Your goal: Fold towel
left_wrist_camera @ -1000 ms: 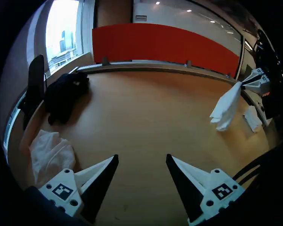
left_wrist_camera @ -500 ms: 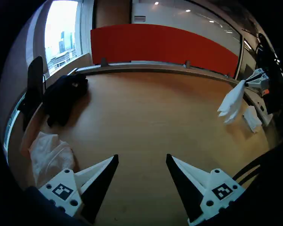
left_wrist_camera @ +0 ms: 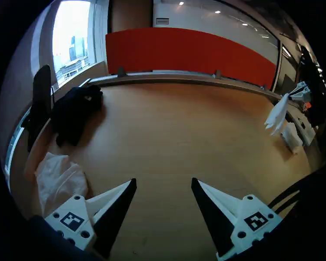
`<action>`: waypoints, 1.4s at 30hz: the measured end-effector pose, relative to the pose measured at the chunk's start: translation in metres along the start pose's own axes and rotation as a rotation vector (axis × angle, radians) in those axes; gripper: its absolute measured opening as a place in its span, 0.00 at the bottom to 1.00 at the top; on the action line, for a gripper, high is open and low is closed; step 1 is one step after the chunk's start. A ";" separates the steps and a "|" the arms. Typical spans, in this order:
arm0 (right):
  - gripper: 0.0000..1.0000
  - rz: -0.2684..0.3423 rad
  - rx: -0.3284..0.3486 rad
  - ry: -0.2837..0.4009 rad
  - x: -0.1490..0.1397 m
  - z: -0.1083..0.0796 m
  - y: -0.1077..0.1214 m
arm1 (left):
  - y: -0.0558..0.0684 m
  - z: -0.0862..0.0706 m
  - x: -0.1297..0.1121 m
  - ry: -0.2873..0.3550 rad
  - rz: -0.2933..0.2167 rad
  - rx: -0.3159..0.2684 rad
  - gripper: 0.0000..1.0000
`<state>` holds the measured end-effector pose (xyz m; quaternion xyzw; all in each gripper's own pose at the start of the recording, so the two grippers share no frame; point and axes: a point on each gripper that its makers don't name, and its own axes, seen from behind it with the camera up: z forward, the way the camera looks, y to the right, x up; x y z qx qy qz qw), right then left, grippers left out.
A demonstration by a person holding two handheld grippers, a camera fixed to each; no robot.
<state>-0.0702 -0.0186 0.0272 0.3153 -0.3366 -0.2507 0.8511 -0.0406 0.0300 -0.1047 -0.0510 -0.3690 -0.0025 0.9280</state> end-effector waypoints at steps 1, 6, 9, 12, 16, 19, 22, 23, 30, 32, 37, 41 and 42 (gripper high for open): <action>0.04 0.003 -0.005 -0.004 -0.003 -0.002 0.005 | 0.000 0.000 0.000 0.000 0.000 0.000 0.94; 0.04 0.022 -0.032 -0.021 -0.015 -0.011 0.030 | 0.001 0.000 0.000 -0.003 0.001 0.002 0.94; 0.04 0.036 -0.051 -0.030 -0.023 -0.017 0.045 | 0.002 0.000 0.000 -0.004 0.002 0.003 0.94; 0.04 0.045 -0.069 -0.041 -0.030 -0.023 0.060 | 0.002 0.001 0.001 -0.005 0.004 0.004 0.94; 0.05 0.053 -0.092 -0.060 -0.040 -0.031 0.078 | 0.002 0.000 0.002 -0.005 0.008 0.006 0.94; 0.05 0.060 -0.110 -0.073 -0.048 -0.037 0.091 | 0.001 0.000 0.002 -0.007 0.009 0.008 0.94; 0.04 0.069 -0.128 -0.084 -0.055 -0.043 0.102 | 0.001 0.000 0.002 -0.009 0.010 0.009 0.94; 0.04 0.073 -0.134 -0.088 -0.058 -0.045 0.106 | 0.001 0.000 0.002 -0.009 0.011 0.009 0.94; 0.04 0.082 -0.168 -0.109 -0.070 -0.060 0.127 | 0.002 -0.001 0.003 -0.009 0.019 0.011 0.94; 0.04 0.081 -0.177 -0.116 -0.073 -0.064 0.133 | 0.002 -0.001 0.004 -0.009 0.020 0.012 0.94; 0.05 0.081 -0.193 -0.128 -0.078 -0.072 0.143 | 0.003 -0.001 0.004 -0.007 0.022 0.011 0.94; 0.05 0.089 -0.201 -0.133 -0.081 -0.077 0.148 | 0.004 -0.001 0.004 -0.009 0.023 0.012 0.94; 0.05 0.091 -0.202 -0.135 -0.082 -0.078 0.148 | 0.004 -0.001 0.004 -0.009 0.023 0.011 0.94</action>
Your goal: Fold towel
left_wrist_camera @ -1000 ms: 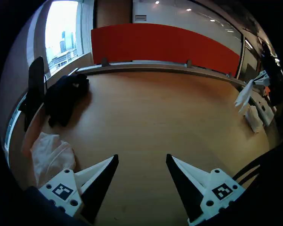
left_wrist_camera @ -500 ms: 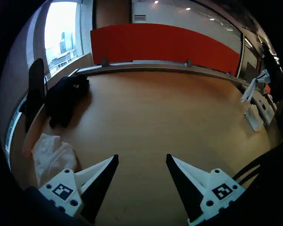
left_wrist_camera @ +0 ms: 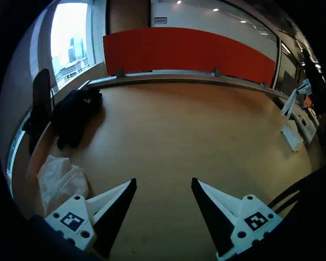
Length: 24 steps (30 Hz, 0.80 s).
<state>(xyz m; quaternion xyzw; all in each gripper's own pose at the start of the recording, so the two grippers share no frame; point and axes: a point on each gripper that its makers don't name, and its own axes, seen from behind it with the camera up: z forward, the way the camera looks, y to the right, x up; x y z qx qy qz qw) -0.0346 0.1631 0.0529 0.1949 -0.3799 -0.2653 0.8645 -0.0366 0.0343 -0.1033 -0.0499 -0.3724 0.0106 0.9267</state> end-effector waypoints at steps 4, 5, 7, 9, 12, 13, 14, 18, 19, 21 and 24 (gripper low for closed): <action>0.05 0.004 -0.005 -0.006 -0.005 -0.004 0.002 | 0.001 0.000 0.001 0.001 0.003 -0.001 0.94; 0.05 0.005 -0.006 -0.007 -0.007 -0.005 0.003 | 0.002 0.000 0.001 0.002 0.003 -0.002 0.94; 0.05 0.008 -0.009 -0.009 -0.010 -0.008 0.004 | 0.002 0.000 0.002 0.002 0.004 -0.003 0.94; 0.04 0.013 -0.012 -0.011 -0.015 -0.011 0.005 | 0.002 0.000 0.002 0.002 0.006 -0.004 0.94; 0.04 0.022 -0.017 -0.016 -0.024 -0.017 0.006 | 0.003 0.000 0.003 0.003 0.008 -0.005 0.94; 0.04 0.026 -0.019 -0.019 -0.028 -0.019 0.007 | 0.003 0.000 0.003 0.003 0.009 -0.006 0.94; 0.05 0.031 -0.021 -0.021 -0.032 -0.021 0.007 | 0.003 0.000 0.004 0.003 0.010 -0.007 0.94; 0.04 0.055 -0.026 -0.038 -0.053 -0.028 0.007 | 0.005 0.000 0.004 0.002 0.015 -0.009 0.94; 0.04 0.062 -0.028 -0.044 -0.059 -0.029 0.007 | 0.005 0.000 0.004 0.002 0.016 -0.010 0.94; 0.05 0.078 -0.031 -0.058 -0.073 -0.032 0.007 | 0.006 0.000 0.005 0.002 0.018 -0.011 0.94; 0.05 0.104 -0.036 -0.085 -0.095 -0.035 0.005 | 0.007 0.000 0.004 0.001 0.019 -0.013 0.94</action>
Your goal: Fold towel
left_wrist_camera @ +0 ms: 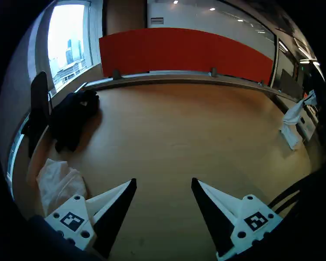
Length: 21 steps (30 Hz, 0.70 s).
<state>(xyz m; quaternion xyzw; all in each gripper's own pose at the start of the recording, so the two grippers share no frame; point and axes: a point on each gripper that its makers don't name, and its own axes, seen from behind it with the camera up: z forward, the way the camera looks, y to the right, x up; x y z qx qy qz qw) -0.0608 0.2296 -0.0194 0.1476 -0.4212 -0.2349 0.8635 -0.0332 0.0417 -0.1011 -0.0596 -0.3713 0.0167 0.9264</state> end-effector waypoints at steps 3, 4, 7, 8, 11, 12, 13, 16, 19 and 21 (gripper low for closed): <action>0.05 0.027 -0.006 -0.027 -0.022 0.000 0.001 | 0.001 0.000 0.000 -0.001 0.001 -0.002 0.94; 0.04 0.035 -0.007 -0.034 -0.029 0.001 0.000 | 0.001 0.000 -0.001 -0.002 0.002 -0.002 0.94; 0.05 0.059 -0.010 -0.055 -0.048 0.001 -0.001 | 0.002 0.000 -0.001 -0.004 0.006 -0.002 0.94; 0.05 0.066 -0.011 -0.061 -0.054 0.002 -0.001 | 0.002 0.000 -0.002 -0.005 0.007 -0.002 0.94; 0.04 0.084 -0.016 -0.082 -0.069 0.003 -0.001 | 0.003 0.000 -0.002 -0.007 0.011 -0.002 0.94; 0.05 0.089 -0.018 -0.089 -0.074 0.004 0.000 | 0.003 0.000 -0.002 -0.007 0.012 -0.002 0.94; 0.04 0.095 -0.020 -0.096 -0.079 0.005 0.000 | 0.003 -0.001 -0.002 -0.007 0.012 -0.001 0.94; 0.04 0.113 -0.025 -0.118 -0.092 0.008 0.000 | 0.003 -0.002 -0.002 -0.007 0.014 0.001 0.94; 0.04 0.131 -0.028 -0.138 -0.105 0.012 0.000 | 0.002 -0.003 -0.002 -0.008 0.015 0.004 0.94; 0.05 0.144 -0.031 -0.150 -0.113 0.014 -0.001 | 0.001 -0.003 -0.003 -0.009 0.014 0.006 0.94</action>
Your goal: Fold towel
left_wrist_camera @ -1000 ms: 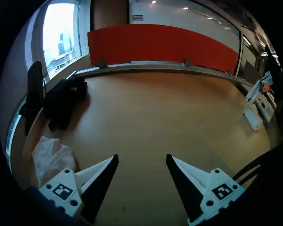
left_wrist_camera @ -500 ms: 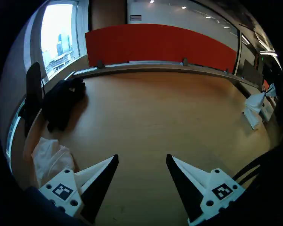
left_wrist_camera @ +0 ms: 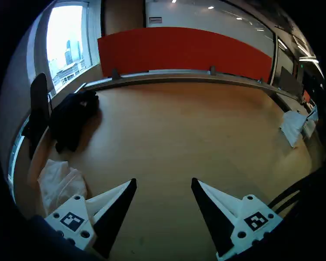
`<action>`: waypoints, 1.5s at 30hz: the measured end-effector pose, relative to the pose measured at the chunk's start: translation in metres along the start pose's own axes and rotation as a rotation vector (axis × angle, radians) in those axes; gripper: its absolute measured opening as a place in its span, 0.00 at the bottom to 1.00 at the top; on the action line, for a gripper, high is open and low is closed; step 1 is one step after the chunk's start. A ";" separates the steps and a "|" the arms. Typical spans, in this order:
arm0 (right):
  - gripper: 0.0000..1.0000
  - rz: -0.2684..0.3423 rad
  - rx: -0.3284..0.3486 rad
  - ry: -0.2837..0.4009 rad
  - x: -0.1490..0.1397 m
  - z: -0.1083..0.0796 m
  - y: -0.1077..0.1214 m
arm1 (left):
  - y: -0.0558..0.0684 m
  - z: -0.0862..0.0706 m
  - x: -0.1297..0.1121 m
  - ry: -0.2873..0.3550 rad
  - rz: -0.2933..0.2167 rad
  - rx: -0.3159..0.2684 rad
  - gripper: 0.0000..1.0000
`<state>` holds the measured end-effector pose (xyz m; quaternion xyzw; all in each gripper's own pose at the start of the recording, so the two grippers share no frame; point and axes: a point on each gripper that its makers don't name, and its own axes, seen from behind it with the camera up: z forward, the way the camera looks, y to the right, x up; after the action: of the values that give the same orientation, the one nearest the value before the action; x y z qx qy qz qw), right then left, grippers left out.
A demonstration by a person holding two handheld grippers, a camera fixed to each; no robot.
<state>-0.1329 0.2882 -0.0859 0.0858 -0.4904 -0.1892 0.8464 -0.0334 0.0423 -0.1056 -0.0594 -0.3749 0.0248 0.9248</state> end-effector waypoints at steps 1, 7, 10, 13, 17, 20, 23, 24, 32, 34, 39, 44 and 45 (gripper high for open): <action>0.04 0.006 -0.002 -0.005 -0.003 0.002 0.000 | 0.000 0.000 0.000 -0.001 0.000 0.001 0.94; 0.05 0.041 -0.008 -0.033 -0.021 0.009 0.001 | -0.003 -0.001 -0.002 -0.004 0.003 0.008 0.94; 0.04 0.055 -0.009 -0.044 -0.029 0.012 0.001 | -0.004 -0.002 -0.002 -0.004 0.004 0.010 0.94; 0.04 0.066 -0.008 -0.053 -0.036 0.014 0.000 | -0.005 -0.002 -0.003 -0.005 0.004 0.012 0.94; 0.05 0.073 -0.004 -0.066 -0.044 0.017 -0.004 | -0.005 -0.001 -0.003 -0.006 0.005 0.013 0.94; 0.04 0.073 -0.002 -0.076 -0.048 0.019 -0.006 | -0.004 -0.001 -0.003 -0.006 0.009 0.012 0.94; 0.05 0.072 -0.002 -0.082 -0.051 0.022 -0.008 | -0.004 -0.001 -0.003 -0.006 0.010 0.013 0.94; 0.04 0.072 -0.002 -0.082 -0.051 0.022 -0.009 | -0.004 -0.001 -0.003 -0.006 0.010 0.014 0.94; 0.05 0.075 0.003 -0.078 -0.052 0.024 -0.013 | -0.004 0.000 -0.002 -0.007 0.009 0.013 0.94; 0.05 0.073 0.001 -0.079 -0.052 0.024 -0.013 | -0.004 0.000 -0.002 -0.007 0.009 0.012 0.94; 0.24 0.072 -0.016 -0.083 -0.052 0.024 -0.010 | -0.004 0.000 -0.002 -0.006 0.011 0.011 0.94; 0.62 0.081 -0.040 -0.089 -0.054 0.024 -0.005 | -0.005 0.000 -0.002 -0.006 0.009 0.011 0.94; 0.68 0.081 -0.042 -0.089 -0.054 0.024 -0.005 | -0.005 0.000 -0.002 -0.006 0.008 0.011 0.94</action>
<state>-0.1783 0.3066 -0.1182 0.0398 -0.5266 -0.1686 0.8323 -0.0351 0.0375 -0.1063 -0.0557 -0.3772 0.0306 0.9240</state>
